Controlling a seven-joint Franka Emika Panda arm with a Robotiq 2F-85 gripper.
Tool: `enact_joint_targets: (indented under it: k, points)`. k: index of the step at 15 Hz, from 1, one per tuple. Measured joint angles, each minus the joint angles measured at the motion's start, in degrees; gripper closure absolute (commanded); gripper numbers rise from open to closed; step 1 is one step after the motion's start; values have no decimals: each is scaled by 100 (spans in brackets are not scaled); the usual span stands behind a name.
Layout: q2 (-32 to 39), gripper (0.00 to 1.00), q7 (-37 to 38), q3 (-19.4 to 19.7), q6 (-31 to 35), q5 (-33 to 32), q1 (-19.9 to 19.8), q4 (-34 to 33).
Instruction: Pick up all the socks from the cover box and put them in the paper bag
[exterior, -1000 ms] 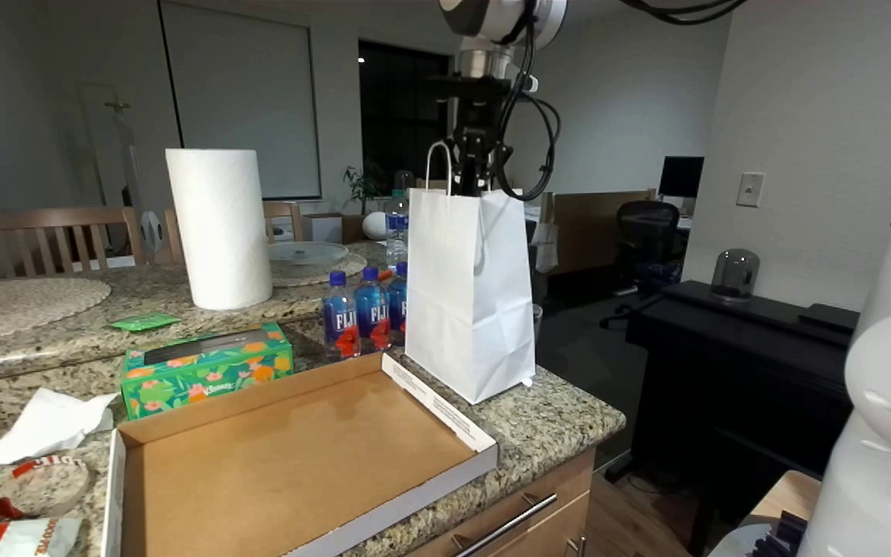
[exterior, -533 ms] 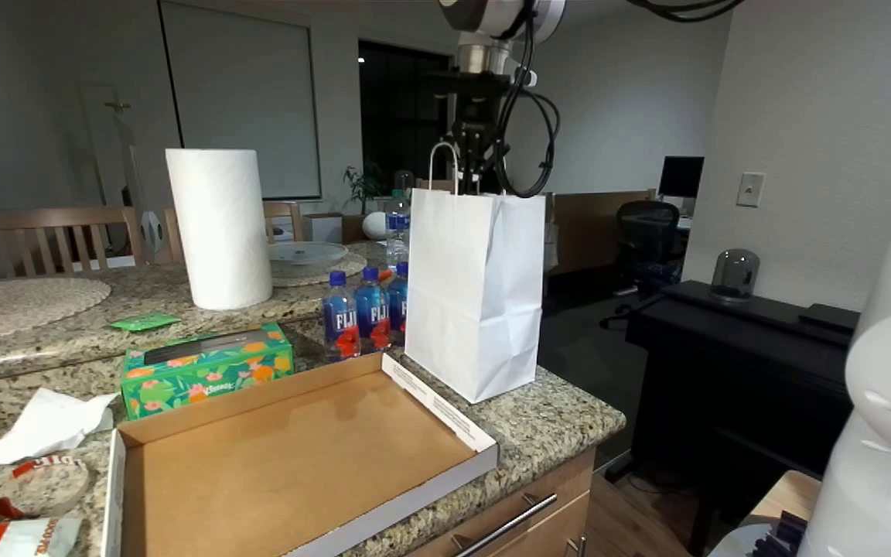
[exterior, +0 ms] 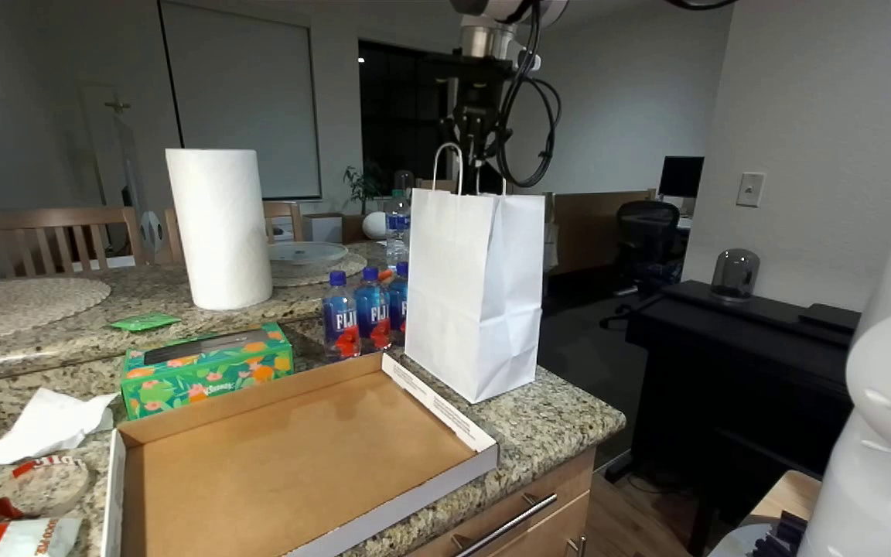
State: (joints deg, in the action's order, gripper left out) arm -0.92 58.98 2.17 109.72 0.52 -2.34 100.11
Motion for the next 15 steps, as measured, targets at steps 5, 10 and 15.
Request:
enact_joint_targets:
  k: [5,10,15]
  points:
    - [-9,96,9,-14,20,-34,9,0]
    - [-9,56,10,-38,21,-120,30,0]
    - [-9,24,11,-78,223,-126,33,0]
